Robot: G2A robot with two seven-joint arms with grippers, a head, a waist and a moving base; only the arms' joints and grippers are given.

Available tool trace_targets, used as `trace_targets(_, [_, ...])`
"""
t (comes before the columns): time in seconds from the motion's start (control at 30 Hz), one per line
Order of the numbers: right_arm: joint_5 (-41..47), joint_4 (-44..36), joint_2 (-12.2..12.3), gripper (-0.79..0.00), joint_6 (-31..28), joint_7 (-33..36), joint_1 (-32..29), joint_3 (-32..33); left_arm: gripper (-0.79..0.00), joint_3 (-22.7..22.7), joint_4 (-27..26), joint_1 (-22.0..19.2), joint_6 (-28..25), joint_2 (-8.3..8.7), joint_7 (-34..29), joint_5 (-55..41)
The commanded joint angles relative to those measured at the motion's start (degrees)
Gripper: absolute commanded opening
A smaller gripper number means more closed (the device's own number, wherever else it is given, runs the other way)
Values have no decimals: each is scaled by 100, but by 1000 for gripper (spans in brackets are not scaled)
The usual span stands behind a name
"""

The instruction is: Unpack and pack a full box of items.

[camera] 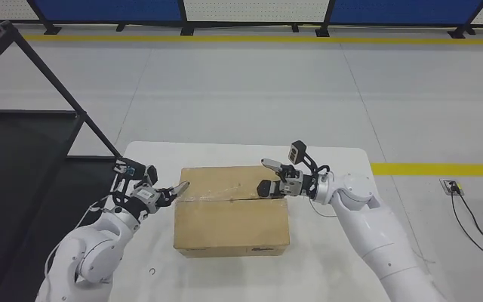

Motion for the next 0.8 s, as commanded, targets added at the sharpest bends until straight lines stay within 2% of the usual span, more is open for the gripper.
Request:
trace_targets(0.0, [-9,-1,1,0,24,3,8,-7,0,-61,-13,118,-55,15,-20,-18])
trace_targets(0.2, [-66,-9,-15,0,176,55,100,-100,0,-106,-116,474,-325,50,10,-52])
trace_targets(0.5, [-157,-26,-12,0,240,89,187,-148,0,-212,170,422,398,48,526,279])
trace_targets(0.77, [-162,-98,10,0,345,283,202,-152,0,-175,261,510,-16,88,404,308])
